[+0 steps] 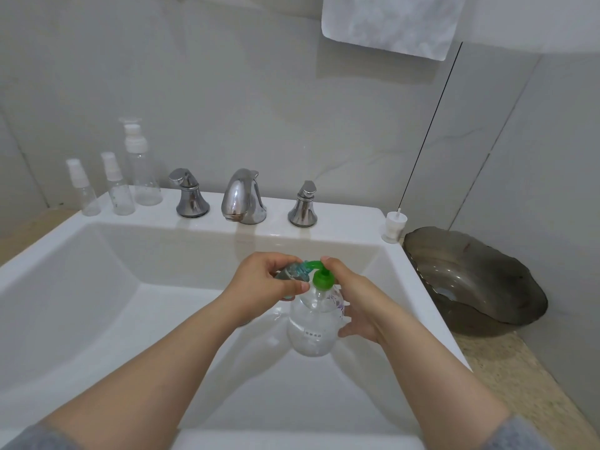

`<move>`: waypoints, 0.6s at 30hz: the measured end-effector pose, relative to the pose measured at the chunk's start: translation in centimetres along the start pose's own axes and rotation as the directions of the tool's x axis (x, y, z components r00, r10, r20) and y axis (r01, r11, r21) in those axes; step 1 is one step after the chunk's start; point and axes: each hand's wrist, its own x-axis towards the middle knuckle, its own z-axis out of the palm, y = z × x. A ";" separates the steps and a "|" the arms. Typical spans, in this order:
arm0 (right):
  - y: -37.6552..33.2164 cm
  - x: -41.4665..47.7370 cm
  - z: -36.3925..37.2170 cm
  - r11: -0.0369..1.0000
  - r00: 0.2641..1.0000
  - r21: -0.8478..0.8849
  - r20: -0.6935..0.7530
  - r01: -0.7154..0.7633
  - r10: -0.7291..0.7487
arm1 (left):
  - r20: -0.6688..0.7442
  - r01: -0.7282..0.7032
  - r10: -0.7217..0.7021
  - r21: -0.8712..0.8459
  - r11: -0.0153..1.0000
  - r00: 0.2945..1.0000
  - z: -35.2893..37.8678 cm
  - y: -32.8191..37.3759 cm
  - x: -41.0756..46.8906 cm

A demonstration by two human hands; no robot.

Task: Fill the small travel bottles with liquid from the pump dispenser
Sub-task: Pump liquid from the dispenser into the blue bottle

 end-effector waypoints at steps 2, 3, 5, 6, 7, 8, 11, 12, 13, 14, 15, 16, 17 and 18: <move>0.1 -0.1 0.0 1.000 1.000 0.008 -0.001 -0.002 0.002 | -0.002 0.001 -0.001 -0.007 1.000 1.000 0.0 0.0 0.0; 0.0 -0.2 0.0 1.000 1.000 0.014 0.006 -0.003 0.003 | -0.002 0.001 -0.001 -0.010 1.000 1.000 0.0 -0.1 0.1; 0.0 -0.5 0.0 1.000 1.000 0.019 0.019 -0.006 0.006 | 0.003 -0.001 0.001 -0.016 1.000 1.000 0.1 0.0 0.1; 0.0 -0.5 -0.1 1.000 1.000 0.020 0.024 -0.006 0.005 | 0.007 -0.002 0.002 -0.022 1.000 1.000 0.0 0.0 0.1; -0.1 -0.6 0.0 1.000 0.999 0.025 0.032 -0.008 0.007 | 0.010 -0.002 0.003 -0.030 1.000 1.000 0.0 0.0 0.2; -0.2 -0.7 -0.1 0.999 0.999 0.032 0.039 -0.013 0.012 | 0.011 -0.002 0.003 -0.038 0.999 1.000 0.0 0.0 0.3; -0.4 -0.7 -0.2 0.998 0.998 0.047 0.044 -0.038 0.036 | 0.011 0.001 -0.001 -0.054 0.999 1.000 -0.2 0.0 0.5; -0.5 -0.7 -0.2 0.998 0.998 0.053 0.040 -0.042 0.040 | 0.009 0.002 -0.001 -0.056 0.998 1.000 -0.1 -0.1 0.6; -0.6 -0.7 -0.2 0.997 0.998 0.060 0.037 -0.051 0.048 | 0.007 0.004 -0.004 -0.055 0.999 1.000 -0.1 -0.1 0.6; -0.6 -0.7 -0.2 0.996 0.998 0.065 0.033 -0.057 0.054 | 0.003 0.004 -0.004 -0.051 0.999 1.000 -0.1 -0.1 0.6; -0.6 -0.7 -0.1 0.996 0.998 0.063 0.032 -0.058 0.056 | 0.000 0.004 -0.004 -0.049 0.999 1.000 -0.1 -0.2 0.6; -0.6 -0.7 -0.2 0.996 0.998 0.062 0.034 -0.056 0.054 | -0.002 0.004 -0.004 -0.047 0.999 1.000 -0.1 -0.2 0.6; -0.6 -0.8 -0.2 0.997 0.998 0.060 0.036 -0.055 0.053 | 0.001 0.003 -0.002 -0.047 0.999 1.000 -0.1 -0.2 0.6; -0.6 -0.8 -0.3 0.997 0.998 0.062 0.035 -0.055 0.053 | 0.003 0.000 0.000 -0.045 0.999 1.000 -0.2 -0.2 0.7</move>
